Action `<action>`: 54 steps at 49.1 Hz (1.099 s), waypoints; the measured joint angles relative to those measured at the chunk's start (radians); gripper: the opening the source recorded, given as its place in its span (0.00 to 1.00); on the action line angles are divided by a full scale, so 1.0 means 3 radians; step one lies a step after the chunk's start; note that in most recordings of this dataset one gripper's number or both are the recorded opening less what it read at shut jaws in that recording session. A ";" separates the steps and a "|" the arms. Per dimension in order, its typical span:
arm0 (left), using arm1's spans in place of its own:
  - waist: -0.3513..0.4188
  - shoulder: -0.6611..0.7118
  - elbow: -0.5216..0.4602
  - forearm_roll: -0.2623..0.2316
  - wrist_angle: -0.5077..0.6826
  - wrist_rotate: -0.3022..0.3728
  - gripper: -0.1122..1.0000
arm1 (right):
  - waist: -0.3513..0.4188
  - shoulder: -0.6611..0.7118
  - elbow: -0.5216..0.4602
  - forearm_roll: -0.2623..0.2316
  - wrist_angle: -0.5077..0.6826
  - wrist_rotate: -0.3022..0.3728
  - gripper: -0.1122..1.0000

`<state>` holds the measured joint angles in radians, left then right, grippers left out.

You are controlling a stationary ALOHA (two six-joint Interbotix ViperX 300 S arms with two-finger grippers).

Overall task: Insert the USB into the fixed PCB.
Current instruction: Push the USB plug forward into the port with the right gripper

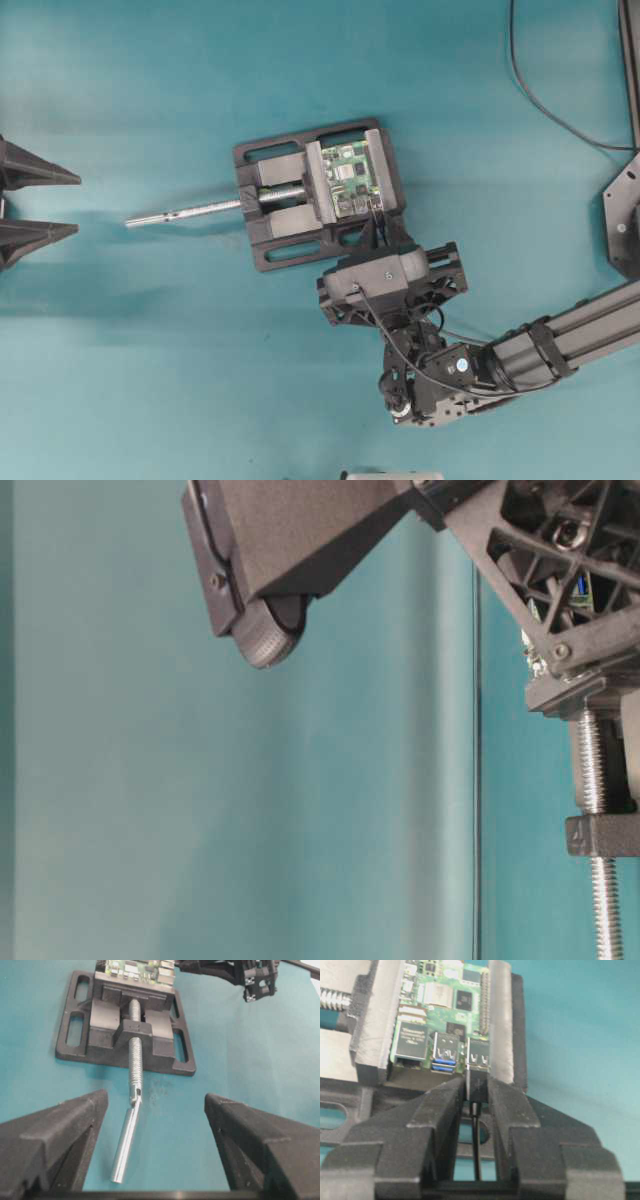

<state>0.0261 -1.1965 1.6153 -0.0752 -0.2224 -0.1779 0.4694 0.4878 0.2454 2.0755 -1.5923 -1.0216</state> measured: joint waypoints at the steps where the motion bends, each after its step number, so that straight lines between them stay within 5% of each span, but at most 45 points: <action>1: 0.0000 0.0000 0.0000 0.0000 0.0000 0.0000 0.96 | 0.0000 0.0000 0.0000 0.0000 0.0000 0.0000 0.29; 54: 0.0000 0.0000 0.0000 0.0000 0.0000 0.0000 0.96 | 0.0128 0.0000 0.0000 0.0082 -0.0010 0.0087 0.35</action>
<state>0.0261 -1.1965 1.6153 -0.0752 -0.2224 -0.1779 0.5077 0.4878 0.2454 2.1000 -1.5953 -0.9956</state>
